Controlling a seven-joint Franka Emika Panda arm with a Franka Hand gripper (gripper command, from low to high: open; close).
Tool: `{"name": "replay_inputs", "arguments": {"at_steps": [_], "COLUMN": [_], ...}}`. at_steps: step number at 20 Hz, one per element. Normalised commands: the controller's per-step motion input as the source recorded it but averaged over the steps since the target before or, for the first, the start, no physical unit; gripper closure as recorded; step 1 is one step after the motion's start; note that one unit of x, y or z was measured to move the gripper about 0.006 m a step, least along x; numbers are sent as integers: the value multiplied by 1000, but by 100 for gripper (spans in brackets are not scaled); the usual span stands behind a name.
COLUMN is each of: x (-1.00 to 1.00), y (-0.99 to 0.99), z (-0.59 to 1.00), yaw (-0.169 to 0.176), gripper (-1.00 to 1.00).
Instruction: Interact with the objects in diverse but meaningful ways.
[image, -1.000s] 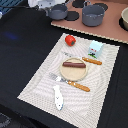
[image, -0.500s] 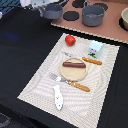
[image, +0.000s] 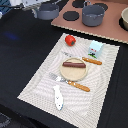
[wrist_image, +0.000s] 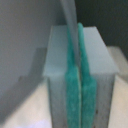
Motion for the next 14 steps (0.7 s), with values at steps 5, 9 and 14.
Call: {"name": "replay_inputs", "arguments": {"at_steps": [5,9,14], "x": [309,366,426], "y": [-912,-821,-510], "z": [14,-97,-198], "yaw": [0,11,36], "gripper": [100,100,100]}}
